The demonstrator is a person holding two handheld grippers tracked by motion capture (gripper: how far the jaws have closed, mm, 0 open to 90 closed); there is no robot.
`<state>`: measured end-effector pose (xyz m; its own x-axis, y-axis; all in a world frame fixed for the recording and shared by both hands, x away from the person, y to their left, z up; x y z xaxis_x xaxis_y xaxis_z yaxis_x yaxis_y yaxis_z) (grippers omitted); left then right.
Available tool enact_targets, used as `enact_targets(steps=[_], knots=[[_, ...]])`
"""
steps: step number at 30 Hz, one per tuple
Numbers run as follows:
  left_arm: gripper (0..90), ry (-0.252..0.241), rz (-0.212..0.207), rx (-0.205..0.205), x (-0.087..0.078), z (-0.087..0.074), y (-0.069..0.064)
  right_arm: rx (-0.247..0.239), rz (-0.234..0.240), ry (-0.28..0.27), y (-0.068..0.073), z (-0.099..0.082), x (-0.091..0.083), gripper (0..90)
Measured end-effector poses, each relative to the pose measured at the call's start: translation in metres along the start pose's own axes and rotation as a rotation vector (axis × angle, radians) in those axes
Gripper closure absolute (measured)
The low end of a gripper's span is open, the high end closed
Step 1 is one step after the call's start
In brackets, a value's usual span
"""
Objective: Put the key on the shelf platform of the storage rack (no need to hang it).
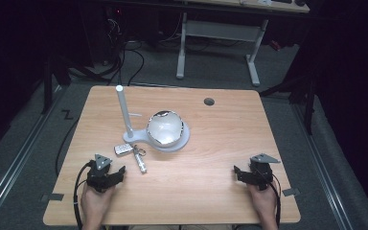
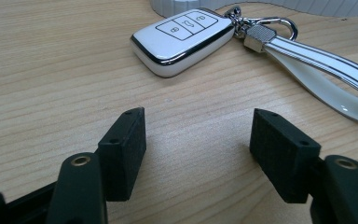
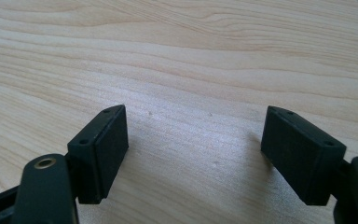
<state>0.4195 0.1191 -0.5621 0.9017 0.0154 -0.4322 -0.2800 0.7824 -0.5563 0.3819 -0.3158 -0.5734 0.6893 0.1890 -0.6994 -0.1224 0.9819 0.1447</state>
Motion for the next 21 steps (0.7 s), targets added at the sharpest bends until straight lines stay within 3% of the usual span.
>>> enact_targets(steps=[21], knots=[[33.9,0.007,0.005,-0.016,-0.0004,-0.0007,-0.0011,-0.001,0.000,0.000,0.0000,0.0000,-0.0001,23.3]])
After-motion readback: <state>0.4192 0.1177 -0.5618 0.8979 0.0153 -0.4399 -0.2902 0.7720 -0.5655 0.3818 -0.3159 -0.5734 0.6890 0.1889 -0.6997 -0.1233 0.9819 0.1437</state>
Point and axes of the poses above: each handheld gripper's, and its own axes: x roughly forward along the jaws, z roughly out of its top, y roughly to its left, the point moved 6 cm from there along x, roughly forward along the jaws, and after that the axes turned 13 degrees about x, right-handed, at the moved point
